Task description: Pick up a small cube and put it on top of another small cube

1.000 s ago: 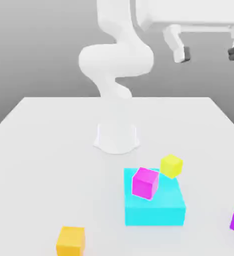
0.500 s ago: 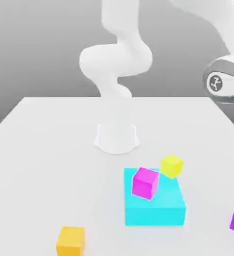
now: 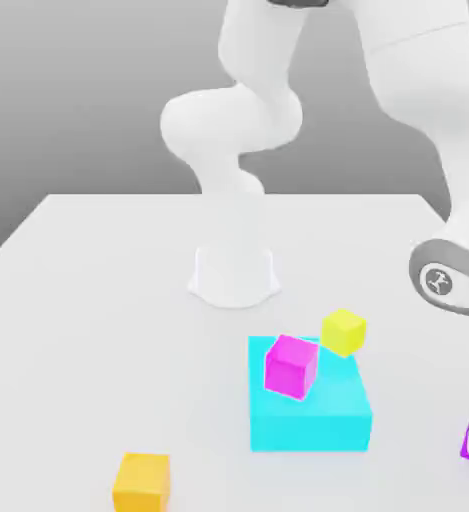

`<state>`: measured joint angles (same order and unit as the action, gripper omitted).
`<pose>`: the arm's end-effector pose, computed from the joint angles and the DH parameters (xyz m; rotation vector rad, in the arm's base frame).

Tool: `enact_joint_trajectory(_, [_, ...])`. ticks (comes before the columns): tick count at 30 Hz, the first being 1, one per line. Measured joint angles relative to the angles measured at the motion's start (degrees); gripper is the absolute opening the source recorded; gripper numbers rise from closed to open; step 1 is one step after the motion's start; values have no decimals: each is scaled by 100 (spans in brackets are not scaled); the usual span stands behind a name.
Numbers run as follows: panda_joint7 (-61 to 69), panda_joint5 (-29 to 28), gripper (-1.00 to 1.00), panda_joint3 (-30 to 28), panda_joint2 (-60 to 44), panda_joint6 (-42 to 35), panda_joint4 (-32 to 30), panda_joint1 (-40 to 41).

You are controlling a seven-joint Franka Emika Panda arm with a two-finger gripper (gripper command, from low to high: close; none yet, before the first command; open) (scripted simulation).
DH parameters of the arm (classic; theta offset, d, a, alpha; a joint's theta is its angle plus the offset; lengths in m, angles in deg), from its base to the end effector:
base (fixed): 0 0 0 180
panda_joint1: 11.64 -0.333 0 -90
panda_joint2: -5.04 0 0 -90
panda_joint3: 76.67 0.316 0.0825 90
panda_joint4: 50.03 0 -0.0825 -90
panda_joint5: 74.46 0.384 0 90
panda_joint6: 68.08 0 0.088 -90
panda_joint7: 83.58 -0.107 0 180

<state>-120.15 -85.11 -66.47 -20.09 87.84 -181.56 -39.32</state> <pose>0.4068 0.3306 0.1600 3.1290 0.2767 -0.0003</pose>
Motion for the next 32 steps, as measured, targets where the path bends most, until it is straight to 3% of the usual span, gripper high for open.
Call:
enact_joint_trajectory(12, [874, 1079, -100, -108, 2502, -1062, -1372, 1038])
enact_joint_trajectory(22, [1131, 1275, -100, -671, 4580, -1768, -2741, 1642])
enact_joint_trajectory(28, [1111, 1227, -100, -732, 4041, -802, -3172, 1786])
enact_joint_trajectory(29, [1104, 1218, 100, -727, 3890, -611, -3210, 1793])
enact_joint_trajectory(32, [1104, 1218, 100, -727, 3890, -611, -3210, 1793])
